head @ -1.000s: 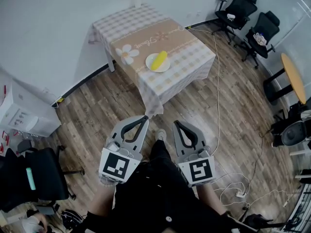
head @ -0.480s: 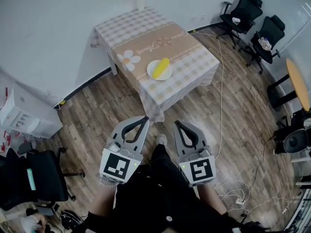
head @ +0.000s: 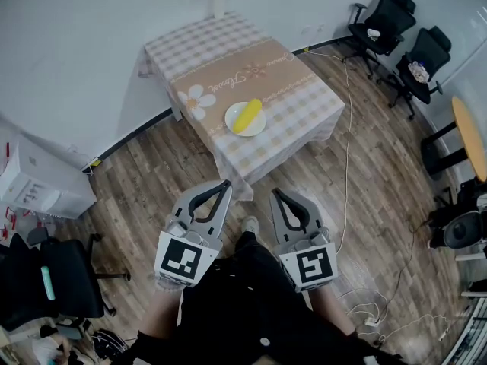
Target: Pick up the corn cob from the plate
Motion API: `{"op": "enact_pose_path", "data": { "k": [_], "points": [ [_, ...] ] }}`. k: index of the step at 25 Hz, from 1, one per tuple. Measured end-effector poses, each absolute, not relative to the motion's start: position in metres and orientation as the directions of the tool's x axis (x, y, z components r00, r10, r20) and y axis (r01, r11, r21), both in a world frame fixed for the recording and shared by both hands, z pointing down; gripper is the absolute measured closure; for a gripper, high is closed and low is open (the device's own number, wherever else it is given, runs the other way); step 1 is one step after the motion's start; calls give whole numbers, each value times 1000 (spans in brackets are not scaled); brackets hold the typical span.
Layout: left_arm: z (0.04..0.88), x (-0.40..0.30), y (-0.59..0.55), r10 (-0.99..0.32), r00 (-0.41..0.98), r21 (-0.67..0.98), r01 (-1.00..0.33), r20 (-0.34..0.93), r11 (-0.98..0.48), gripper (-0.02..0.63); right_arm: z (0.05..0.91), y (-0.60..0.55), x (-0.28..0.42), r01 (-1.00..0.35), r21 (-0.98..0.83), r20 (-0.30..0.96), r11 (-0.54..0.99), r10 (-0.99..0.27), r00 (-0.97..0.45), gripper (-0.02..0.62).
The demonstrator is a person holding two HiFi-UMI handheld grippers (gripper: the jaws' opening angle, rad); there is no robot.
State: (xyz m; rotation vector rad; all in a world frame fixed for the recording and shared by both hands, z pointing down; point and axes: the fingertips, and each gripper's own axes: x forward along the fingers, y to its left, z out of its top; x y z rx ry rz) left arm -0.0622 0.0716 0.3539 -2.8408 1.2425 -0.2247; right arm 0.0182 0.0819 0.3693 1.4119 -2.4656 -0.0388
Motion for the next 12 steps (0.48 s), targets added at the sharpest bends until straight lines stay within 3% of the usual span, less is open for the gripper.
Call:
{"op": "enact_pose_path", "data": {
  "k": [12],
  "points": [
    [351, -50, 15, -776, 619, -91, -771, 123, -630, 594, 368, 18, 31, -805, 161, 235, 571, -814, -531, 552]
  ]
}}
